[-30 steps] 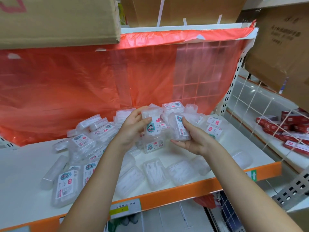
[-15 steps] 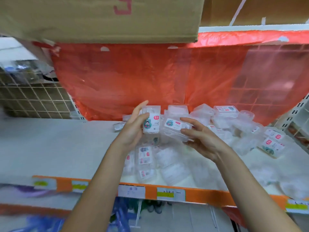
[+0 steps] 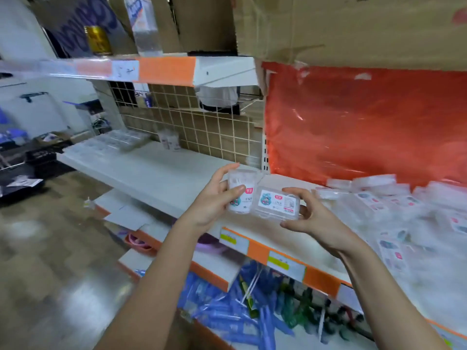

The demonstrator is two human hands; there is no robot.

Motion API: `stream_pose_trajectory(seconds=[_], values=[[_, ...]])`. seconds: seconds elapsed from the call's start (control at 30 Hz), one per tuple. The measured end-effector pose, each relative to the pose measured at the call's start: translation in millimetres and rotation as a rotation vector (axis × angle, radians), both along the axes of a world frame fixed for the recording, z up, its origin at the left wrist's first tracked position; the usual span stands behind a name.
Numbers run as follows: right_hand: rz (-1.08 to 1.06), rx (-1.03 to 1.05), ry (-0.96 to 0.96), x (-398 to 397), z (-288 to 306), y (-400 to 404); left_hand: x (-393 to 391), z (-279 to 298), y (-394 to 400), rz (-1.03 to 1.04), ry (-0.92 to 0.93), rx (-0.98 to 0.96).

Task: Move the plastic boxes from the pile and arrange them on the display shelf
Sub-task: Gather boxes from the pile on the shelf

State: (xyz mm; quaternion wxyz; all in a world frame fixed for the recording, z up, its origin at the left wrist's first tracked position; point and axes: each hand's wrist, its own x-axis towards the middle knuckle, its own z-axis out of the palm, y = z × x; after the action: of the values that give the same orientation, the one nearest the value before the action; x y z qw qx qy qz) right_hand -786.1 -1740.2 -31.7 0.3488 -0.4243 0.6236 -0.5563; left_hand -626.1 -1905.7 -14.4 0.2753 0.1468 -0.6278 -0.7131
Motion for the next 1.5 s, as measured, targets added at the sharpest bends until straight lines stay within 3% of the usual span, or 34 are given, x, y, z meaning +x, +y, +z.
stream_pose_trajectory(seconds=[0.4, 0.87, 1.13, 1.5], values=[[0.232, 0.055, 0.233, 97, -15, -207, 160, -22, -157, 0.446, -0.073, 0.0], [0.435, 0.033, 0.384, 166, -23, -473, 241, -17, -366, 0.659, -0.152, -0.046], [0.412, 0.09, 0.407, 205, -41, -568, 278, -28, -462, 0.622, -0.175, -0.016], [0.106, 0.185, 0.412, 269, -58, -679, 310, -18, -629, 0.371, -0.269, -0.077]])
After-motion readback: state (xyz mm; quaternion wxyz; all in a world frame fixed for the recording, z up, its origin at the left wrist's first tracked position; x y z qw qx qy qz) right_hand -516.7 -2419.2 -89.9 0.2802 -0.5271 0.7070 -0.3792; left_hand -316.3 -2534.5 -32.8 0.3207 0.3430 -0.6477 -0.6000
